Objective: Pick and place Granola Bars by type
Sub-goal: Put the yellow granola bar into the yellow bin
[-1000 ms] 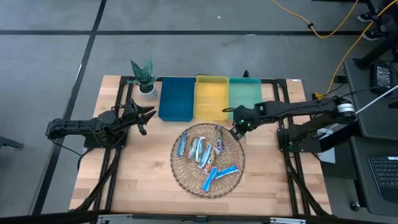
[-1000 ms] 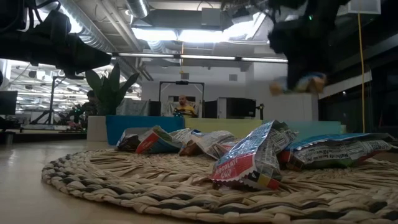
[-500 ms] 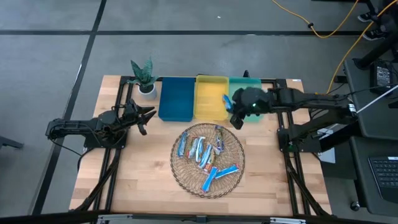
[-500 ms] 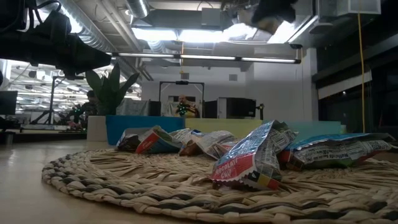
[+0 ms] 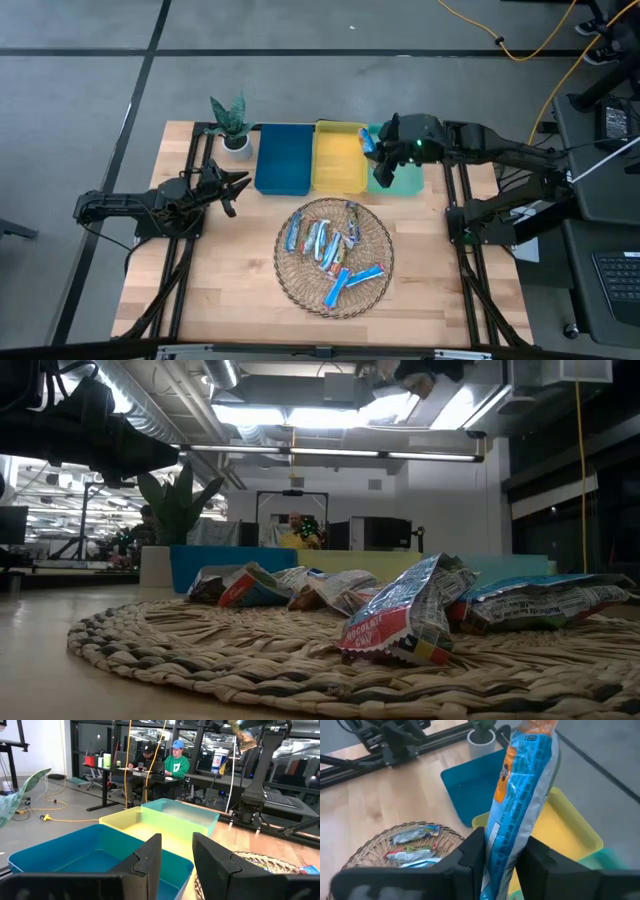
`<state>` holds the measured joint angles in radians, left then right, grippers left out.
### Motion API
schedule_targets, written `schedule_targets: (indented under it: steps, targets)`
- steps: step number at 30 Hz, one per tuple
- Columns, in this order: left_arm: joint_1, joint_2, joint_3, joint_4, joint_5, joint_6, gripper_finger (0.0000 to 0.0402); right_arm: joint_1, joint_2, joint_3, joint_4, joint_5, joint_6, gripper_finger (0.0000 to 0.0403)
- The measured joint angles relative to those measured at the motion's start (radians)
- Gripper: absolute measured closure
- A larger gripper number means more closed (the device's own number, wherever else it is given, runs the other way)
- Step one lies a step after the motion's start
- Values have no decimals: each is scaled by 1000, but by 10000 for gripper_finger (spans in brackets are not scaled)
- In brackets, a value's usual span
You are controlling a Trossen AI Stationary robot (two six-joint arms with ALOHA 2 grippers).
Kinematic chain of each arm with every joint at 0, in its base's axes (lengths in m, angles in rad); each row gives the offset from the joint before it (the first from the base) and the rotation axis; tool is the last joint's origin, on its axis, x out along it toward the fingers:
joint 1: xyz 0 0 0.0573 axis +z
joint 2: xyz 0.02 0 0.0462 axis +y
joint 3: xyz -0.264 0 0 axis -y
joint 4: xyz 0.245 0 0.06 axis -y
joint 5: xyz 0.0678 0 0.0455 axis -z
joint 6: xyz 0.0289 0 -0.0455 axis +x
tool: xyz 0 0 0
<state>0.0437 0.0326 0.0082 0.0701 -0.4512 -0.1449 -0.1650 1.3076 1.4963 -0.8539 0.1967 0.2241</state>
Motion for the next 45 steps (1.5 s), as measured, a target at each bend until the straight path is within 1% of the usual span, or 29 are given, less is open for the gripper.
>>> schedule_targets:
  steps: [8, 14, 16, 19, 25, 28, 33, 40, 45]
  targets:
    - [0, 0, 0, 0, 0, -2, 297, -230, 36, 1, 92, -258, -70, 306]
    - [0, 0, 0, 0, 3, -29, 297, -371, 73, 2, 94, -401, -77, 306]
    - [0, 0, 0, 0, 5, -29, 297, -402, 96, 30, 69, -432, -80, 306]
    - [0, 0, 0, 0, 5, -28, 297, -431, 150, 120, 6, -451, -129, 306]
    - [0, 0, 0, 0, 0, -27, 297, -474, 312, 375, -162, -448, -230, 306]
    - [0, 0, 0, 0, 0, -26, 297, -488, 385, 444, -218, -445, -267, 306]
    - [0, 0, 0, 0, 0, -26, 297, -493, 471, 441, -238, -443, -310, 306]
    - [0, 0, 0, 0, 0, -27, 297, -492, 574, 379, -236, -443, -340, 306]
    - [0, 0, 0, 0, 0, -27, 297, -492, 633, 340, -189, -443, -338, 306]
